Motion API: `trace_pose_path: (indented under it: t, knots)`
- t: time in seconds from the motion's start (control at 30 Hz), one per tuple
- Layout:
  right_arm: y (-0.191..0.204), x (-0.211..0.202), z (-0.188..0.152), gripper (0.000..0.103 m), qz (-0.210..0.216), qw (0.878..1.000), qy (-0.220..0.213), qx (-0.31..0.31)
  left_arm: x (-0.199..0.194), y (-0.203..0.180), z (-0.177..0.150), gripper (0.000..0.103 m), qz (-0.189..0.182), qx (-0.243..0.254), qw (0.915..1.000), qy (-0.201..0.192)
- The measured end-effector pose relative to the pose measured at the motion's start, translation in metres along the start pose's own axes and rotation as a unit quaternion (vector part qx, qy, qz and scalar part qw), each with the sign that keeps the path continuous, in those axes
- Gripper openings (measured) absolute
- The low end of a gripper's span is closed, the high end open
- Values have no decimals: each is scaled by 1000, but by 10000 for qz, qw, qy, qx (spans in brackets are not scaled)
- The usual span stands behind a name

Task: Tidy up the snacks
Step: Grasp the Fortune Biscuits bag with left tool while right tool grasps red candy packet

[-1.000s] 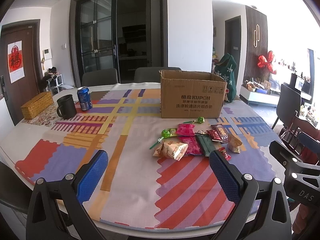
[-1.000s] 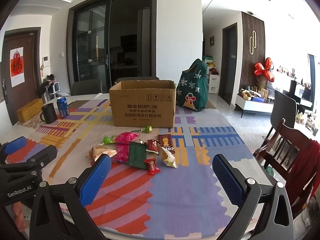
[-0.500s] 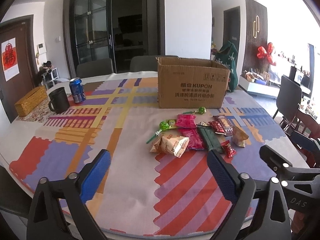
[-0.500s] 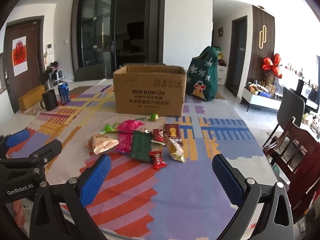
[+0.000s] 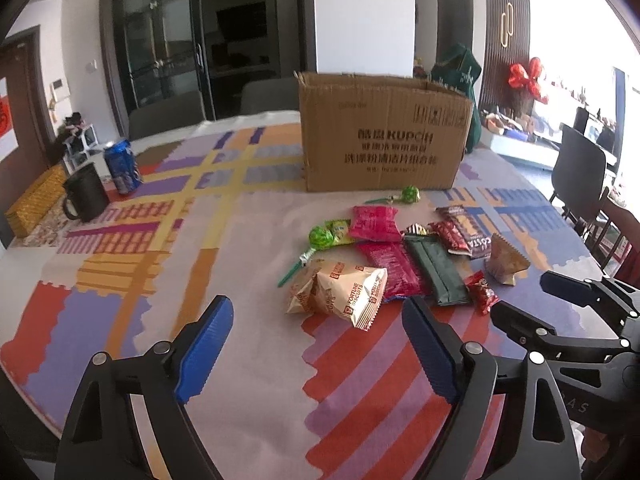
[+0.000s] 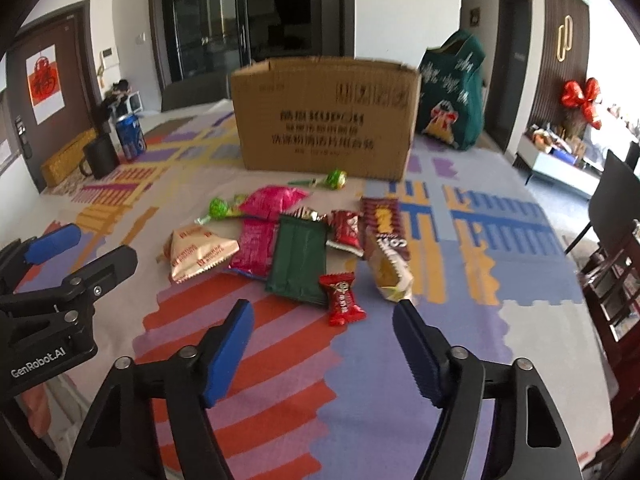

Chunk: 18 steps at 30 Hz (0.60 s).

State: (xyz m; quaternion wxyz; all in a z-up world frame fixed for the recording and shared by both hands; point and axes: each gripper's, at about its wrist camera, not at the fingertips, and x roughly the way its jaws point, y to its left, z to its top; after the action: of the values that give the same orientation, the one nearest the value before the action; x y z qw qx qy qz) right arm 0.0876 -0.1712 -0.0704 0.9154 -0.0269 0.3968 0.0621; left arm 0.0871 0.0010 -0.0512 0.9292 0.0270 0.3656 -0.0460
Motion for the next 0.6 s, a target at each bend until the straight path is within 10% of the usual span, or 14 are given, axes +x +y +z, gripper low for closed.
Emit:
trace_pose_path:
  t: [0.6]
  knots:
    - [-13, 62, 6, 53, 94, 9972, 704, 233, 78, -2, 10, 82, -365, 0, 9973, 641]
